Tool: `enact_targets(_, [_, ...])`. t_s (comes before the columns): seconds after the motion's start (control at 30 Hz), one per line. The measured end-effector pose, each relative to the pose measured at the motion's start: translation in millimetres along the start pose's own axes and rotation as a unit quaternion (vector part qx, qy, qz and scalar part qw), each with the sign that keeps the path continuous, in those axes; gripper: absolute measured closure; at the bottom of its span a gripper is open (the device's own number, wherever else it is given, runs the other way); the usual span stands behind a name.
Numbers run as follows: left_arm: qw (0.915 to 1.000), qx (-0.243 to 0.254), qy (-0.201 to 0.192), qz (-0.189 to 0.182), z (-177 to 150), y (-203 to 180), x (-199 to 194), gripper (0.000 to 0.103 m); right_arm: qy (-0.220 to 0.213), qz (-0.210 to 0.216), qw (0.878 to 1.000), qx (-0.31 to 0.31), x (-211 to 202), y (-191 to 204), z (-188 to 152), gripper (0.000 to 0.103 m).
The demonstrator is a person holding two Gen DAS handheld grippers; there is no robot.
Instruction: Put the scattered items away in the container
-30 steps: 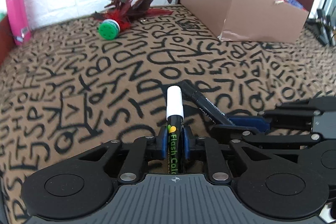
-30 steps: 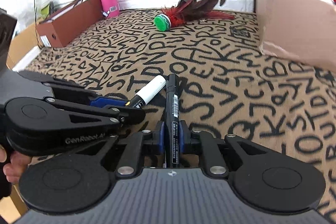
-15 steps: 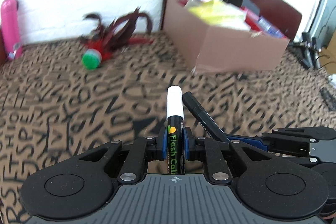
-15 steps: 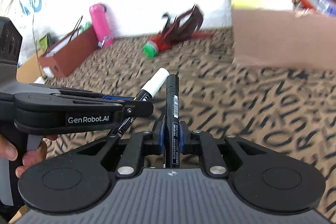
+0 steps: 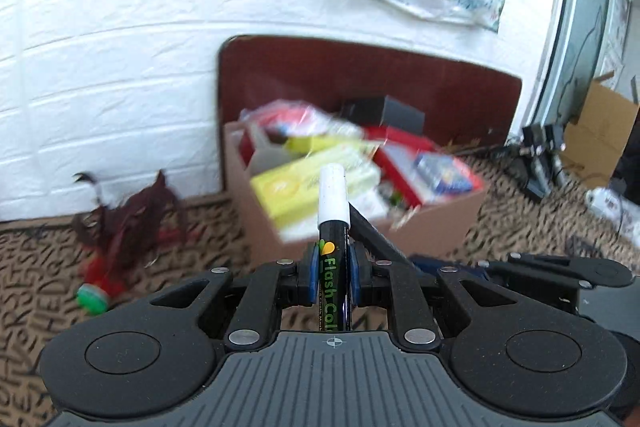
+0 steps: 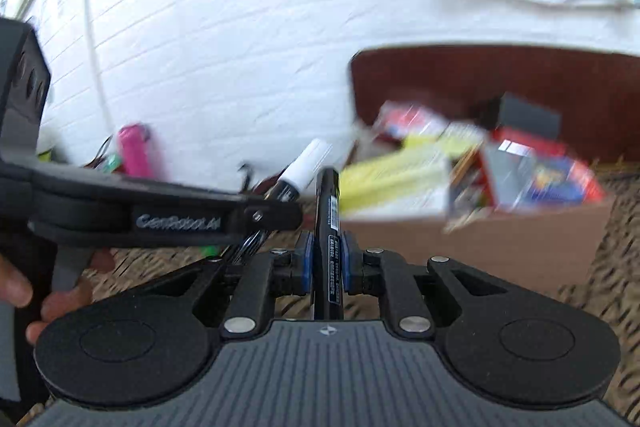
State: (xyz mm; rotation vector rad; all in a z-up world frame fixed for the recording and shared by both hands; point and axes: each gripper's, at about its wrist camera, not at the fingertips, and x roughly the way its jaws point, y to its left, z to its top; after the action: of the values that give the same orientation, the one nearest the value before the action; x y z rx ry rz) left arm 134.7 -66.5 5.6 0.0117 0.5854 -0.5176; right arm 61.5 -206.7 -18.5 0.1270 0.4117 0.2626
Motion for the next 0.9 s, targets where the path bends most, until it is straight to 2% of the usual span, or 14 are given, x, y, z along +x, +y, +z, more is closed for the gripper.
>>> enact_targets(0.17, [1.0, -0.004, -0.005, 0.0, 44.6, 0.4, 34.3, 0.091, -0.025, -0.025, 0.999, -0.001, 21.4, -30.5, 30.2, 0.087])
enact_targets(0.3, [0.9998, -0.019, 0.005, 0.009, 70.8, 10.4, 74.8, 0.091, -0.027, -0.047, 0.999, 0.005, 49.5, -58.2, 43.4, 0.087])
enact_targets(0.43, [0.9986, -0.034, 0.03, 0.028, 89.1, 20.4, 119.2, 0.091, -0.022, -0.07, 0.997, 0.013, 76.5, -89.2, 48.1, 0.087])
enact_targets(0.7, [0.9979, -0.031, 0.031, 0.048, 112.9, 25.9, 170.2, 0.09, -0.012, -0.087, 0.996, 0.015, 118.2, -113.6, 55.5, 0.086])
enact_targets(0.73, [0.9981, -0.022, 0.026, 0.051, 114.1, 26.2, 174.5, 0.077, -0.01, -0.091, 0.996, 0.011, 123.6, -114.6, 55.0, 0.079])
enact_targets(0.77, [0.9981, -0.008, 0.025, 0.055, 113.9, 25.5, 178.7, 0.053, -0.006, -0.095, 0.995, 0.008, 126.1, -115.2, 52.9, 0.068])
enact_targets(0.8, [0.9974, 0.005, 0.032, 0.064, 112.4, 24.5, 182.5, 0.039, -0.007, -0.1, 0.995, 0.007, 125.0, -115.6, 49.4, 0.048])
enact_targets(0.83, [0.9968, 0.012, 0.033, 0.071, 109.1, 23.7, 183.1, 0.026, -0.012, -0.103, 0.995, 0.004, 121.3, -115.8, 44.9, 0.046])
enact_targets(0.9, [0.9972, 0.019, 0.023, 0.069, 101.7, 24.2, 180.0, 0.028, -0.018, -0.105, 0.994, 0.0, 111.8, -115.8, 36.9, 0.047])
